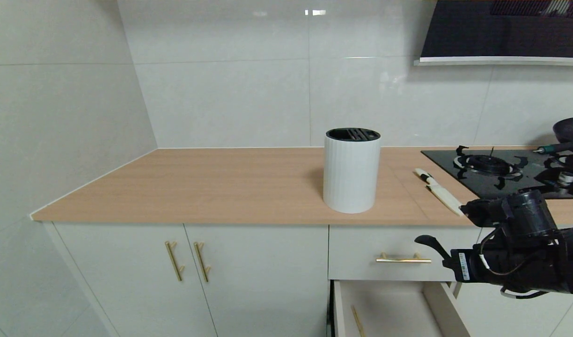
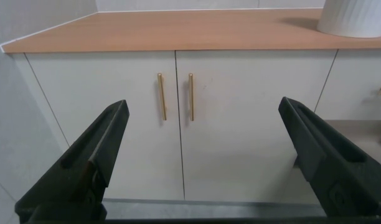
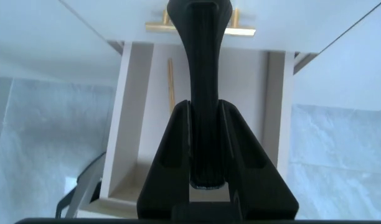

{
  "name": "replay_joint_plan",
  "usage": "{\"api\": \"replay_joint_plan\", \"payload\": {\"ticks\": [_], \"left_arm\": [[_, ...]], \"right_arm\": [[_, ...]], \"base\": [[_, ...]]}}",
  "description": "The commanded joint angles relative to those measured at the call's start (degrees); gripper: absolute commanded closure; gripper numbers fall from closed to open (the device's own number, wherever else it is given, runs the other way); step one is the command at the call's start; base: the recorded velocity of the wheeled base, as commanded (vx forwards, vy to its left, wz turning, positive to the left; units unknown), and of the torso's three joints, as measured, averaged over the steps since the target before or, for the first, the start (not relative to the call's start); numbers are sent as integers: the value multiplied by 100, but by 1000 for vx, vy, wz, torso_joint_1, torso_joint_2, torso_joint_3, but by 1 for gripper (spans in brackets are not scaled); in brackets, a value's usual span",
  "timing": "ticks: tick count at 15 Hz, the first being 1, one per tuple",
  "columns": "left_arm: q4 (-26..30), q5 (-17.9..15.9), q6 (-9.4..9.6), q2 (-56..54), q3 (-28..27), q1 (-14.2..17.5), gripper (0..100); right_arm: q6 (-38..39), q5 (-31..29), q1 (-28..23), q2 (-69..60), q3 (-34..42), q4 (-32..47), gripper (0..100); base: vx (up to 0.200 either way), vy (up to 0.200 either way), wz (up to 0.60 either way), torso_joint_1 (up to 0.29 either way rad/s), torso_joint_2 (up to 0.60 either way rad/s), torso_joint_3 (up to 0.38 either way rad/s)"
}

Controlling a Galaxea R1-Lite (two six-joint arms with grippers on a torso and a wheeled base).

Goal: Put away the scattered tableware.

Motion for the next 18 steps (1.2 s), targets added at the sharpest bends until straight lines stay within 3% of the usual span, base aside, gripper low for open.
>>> {"api": "replay_joint_plan", "payload": {"ticks": [1, 7, 18], "left_arm": [[-1, 2, 1, -2, 2, 1, 0], [-1, 2, 1, -2, 2, 1, 0], [-1, 2, 1, -2, 2, 1, 0]], "right_arm": [[-1, -1, 71, 127, 32, -10, 100], [-10, -19, 89, 496, 32, -142, 100], [-10, -115, 98, 874, 49, -291, 100]], "base": [[0, 0, 0, 0, 0, 0], [0, 0, 0, -14, 31, 19], [0, 0, 0, -179, 443, 266]]}}
